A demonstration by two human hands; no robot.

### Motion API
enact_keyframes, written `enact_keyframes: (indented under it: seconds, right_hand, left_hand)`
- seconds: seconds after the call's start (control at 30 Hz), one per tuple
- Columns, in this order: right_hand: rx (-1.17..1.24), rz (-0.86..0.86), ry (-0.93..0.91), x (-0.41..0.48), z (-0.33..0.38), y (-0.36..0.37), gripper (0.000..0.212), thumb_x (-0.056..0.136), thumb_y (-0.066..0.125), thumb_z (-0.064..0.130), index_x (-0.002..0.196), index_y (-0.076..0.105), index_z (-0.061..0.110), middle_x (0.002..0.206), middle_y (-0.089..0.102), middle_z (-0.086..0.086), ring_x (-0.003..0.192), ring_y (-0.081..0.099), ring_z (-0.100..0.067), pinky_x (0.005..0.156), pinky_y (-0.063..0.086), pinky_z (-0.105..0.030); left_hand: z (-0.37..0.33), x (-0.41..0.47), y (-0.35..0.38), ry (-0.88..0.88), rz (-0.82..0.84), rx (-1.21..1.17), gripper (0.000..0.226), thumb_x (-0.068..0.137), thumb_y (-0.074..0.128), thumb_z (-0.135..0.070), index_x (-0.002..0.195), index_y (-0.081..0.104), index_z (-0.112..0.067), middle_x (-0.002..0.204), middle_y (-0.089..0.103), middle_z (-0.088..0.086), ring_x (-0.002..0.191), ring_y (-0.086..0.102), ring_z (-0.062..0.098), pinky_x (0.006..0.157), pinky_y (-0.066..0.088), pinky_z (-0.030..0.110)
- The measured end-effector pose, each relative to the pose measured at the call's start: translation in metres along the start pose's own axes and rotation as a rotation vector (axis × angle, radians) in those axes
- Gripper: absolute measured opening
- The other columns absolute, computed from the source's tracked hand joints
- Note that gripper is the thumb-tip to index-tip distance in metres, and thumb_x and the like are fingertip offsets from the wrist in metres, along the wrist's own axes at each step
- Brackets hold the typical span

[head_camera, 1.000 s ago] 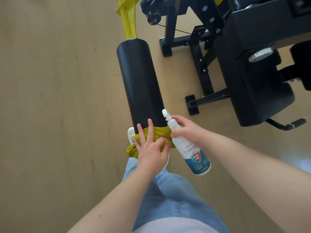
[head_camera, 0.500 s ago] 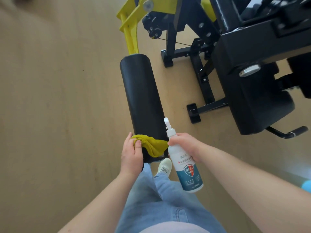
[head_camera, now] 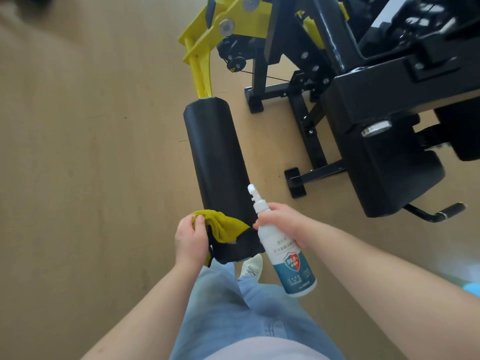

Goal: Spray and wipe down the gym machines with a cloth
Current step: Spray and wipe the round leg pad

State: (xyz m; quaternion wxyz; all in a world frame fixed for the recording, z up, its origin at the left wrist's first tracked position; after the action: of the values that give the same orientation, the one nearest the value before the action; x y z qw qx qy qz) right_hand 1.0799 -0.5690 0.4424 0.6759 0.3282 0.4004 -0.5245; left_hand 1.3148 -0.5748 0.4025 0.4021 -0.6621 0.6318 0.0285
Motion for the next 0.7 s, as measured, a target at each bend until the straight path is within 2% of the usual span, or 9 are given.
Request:
enact_keyframes:
  seconds: [0.07,0.13,0.2,0.27,0.37,0.47,0.53,0.63,0.7]
  right_hand:
    - [0.076,0.000,-0.003,0.004,0.015,-0.004,0.036,0.093,0.071,0.023,0.126,0.057,0.020,0.106,0.077,-0.020,0.077,0.074,-0.028,0.079,0.064,-0.049]
    - [0.098,0.029,-0.014,0.009,0.036,-0.004,0.036,0.098,0.068,0.023,0.132,0.054,0.023,0.102,0.077,-0.018,0.075,0.074,-0.026,0.069,0.063,-0.040]
    - [0.111,0.063,-0.045,0.018,0.061,0.001,0.029,0.100,0.067,0.023,0.127,0.056,0.022,0.095,0.073,-0.017,0.076,0.071,-0.028,0.071,0.062,-0.041]
    - [0.126,0.076,-0.068,0.030,0.085,0.005,0.023,0.100,0.065,0.022,0.121,0.057,0.019,0.092,0.069,-0.015,0.078,0.068,-0.031,0.075,0.061,-0.043]
    - [0.146,0.052,-0.076,0.054,0.117,0.010,0.020,0.100,0.064,0.024,0.117,0.056,0.019,0.096,0.066,-0.016,0.085,0.067,-0.035,0.085,0.060,-0.051]
    - [0.151,0.052,-0.091,0.076,0.150,0.018,0.023,0.097,0.066,0.031,0.117,0.057,0.023,0.105,0.065,-0.017,0.092,0.066,-0.034,0.097,0.057,-0.055]
    - [0.160,0.053,-0.090,0.086,0.167,0.021,0.025,0.097,0.066,0.034,0.117,0.056,0.022,0.104,0.066,-0.015,0.088,0.069,-0.031,0.091,0.060,-0.049]
    - [0.203,0.033,-0.058,0.096,0.188,0.021,0.028,0.098,0.065,0.035,0.117,0.055,0.016,0.096,0.068,-0.012,0.079,0.071,-0.027,0.076,0.062,-0.040]
    - [0.212,0.022,-0.057,0.103,0.198,0.019,0.030,0.098,0.066,0.035,0.117,0.056,0.015,0.097,0.069,-0.013,0.081,0.071,-0.029,0.078,0.062,-0.041]
  left_hand:
    - [-0.008,0.010,-0.006,-0.020,-0.027,-0.046,0.026,0.108,0.043,-0.029,0.100,0.063,-0.015,0.106,0.064,0.009,0.100,0.058,0.026,0.091,0.048,0.041]
    - [-0.017,0.020,-0.012,-0.040,-0.041,-0.104,0.025,0.105,0.053,-0.037,0.095,0.064,-0.016,0.102,0.066,0.006,0.095,0.062,0.023,0.082,0.047,0.033]
    - [-0.030,0.031,-0.020,-0.057,-0.068,-0.186,0.024,0.093,0.072,-0.040,0.088,0.065,-0.017,0.093,0.068,0.000,0.086,0.065,0.015,0.071,0.047,0.025]
    - [-0.040,0.045,-0.025,-0.086,-0.080,-0.240,0.020,0.086,0.080,-0.030,0.084,0.064,-0.018,0.085,0.070,0.001,0.079,0.068,0.017,0.066,0.051,0.025]
    - [-0.049,0.068,-0.027,-0.153,-0.060,-0.395,0.006,0.081,0.064,-0.014,0.087,0.063,-0.016,0.078,0.075,0.010,0.077,0.074,0.032,0.068,0.060,0.043]
    - [-0.065,0.088,-0.032,-0.167,-0.029,-0.607,0.017,0.086,0.052,0.003,0.087,0.060,-0.012,0.081,0.075,0.008,0.082,0.076,0.027,0.075,0.060,0.043]
    - [-0.073,0.105,-0.036,-0.171,-0.049,-0.650,0.022,0.088,0.050,0.007,0.084,0.056,-0.014,0.083,0.068,0.009,0.083,0.072,0.026,0.077,0.059,0.040]
    - [-0.081,0.126,-0.043,-0.190,-0.042,-0.644,0.021,0.086,0.053,0.002,0.089,0.055,-0.019,0.087,0.060,0.005,0.078,0.060,0.025,0.075,0.056,0.039]
    - [-0.086,0.137,-0.044,-0.200,0.023,-0.689,0.024,0.087,0.051,0.003,0.091,0.055,-0.020,0.085,0.057,0.006,0.074,0.056,0.024,0.071,0.054,0.038]
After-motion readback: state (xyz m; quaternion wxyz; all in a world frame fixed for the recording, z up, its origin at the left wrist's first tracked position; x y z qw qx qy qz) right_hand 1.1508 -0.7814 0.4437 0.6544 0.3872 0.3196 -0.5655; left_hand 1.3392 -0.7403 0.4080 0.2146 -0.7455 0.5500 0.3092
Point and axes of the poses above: each hand's wrist, its own x-axis towards the middle knuckle, its own y-axis out of the palm, z = x × y, the point moved 3 cm from there along x, towards the middle knuckle
